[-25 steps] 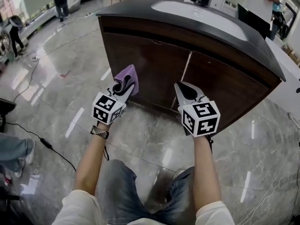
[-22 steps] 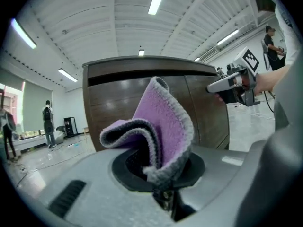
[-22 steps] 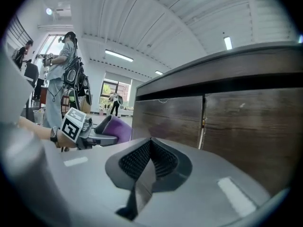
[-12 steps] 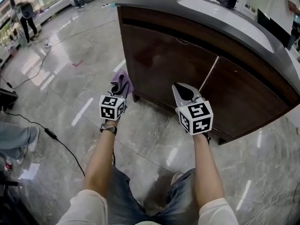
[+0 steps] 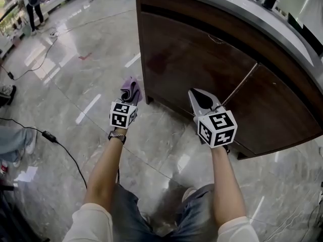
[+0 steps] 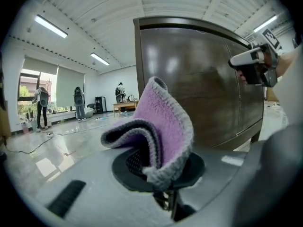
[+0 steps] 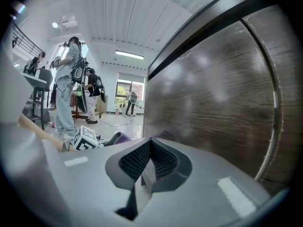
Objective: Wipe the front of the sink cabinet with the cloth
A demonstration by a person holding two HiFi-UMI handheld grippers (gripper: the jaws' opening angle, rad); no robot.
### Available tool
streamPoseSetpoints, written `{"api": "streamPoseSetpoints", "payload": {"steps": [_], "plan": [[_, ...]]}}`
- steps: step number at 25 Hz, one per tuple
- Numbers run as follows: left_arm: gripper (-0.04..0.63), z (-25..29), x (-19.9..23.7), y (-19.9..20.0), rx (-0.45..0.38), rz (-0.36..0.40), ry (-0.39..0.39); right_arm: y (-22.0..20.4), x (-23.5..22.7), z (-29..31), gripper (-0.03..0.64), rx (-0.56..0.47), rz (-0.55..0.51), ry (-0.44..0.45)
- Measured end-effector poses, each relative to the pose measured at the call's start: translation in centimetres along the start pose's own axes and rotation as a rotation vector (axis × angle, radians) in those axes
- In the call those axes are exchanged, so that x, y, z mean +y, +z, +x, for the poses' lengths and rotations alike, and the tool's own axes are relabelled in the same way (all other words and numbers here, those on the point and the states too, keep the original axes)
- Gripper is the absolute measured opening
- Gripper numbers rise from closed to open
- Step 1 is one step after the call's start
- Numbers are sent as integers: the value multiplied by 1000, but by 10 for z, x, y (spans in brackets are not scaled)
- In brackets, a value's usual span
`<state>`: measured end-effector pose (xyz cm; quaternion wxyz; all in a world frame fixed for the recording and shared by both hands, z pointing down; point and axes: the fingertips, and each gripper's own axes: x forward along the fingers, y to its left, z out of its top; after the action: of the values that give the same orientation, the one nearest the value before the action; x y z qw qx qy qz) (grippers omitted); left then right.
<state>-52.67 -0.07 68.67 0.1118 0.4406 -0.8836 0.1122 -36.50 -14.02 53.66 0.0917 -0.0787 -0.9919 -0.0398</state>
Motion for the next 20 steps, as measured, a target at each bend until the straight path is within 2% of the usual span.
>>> {"api": "streamPoseSetpoints", "payload": {"steps": [10, 14, 20], "plan": [[53, 64, 1, -44, 84, -41, -41, 2, -8, 7, 6, 9, -12, -17], [52, 80, 1, -44, 87, -49, -69, -1, -13, -2, 6, 41, -66, -31], [52, 98, -16, -45, 113, 8, -140, 4, -32, -28, 6, 58, -121, -76]]}}
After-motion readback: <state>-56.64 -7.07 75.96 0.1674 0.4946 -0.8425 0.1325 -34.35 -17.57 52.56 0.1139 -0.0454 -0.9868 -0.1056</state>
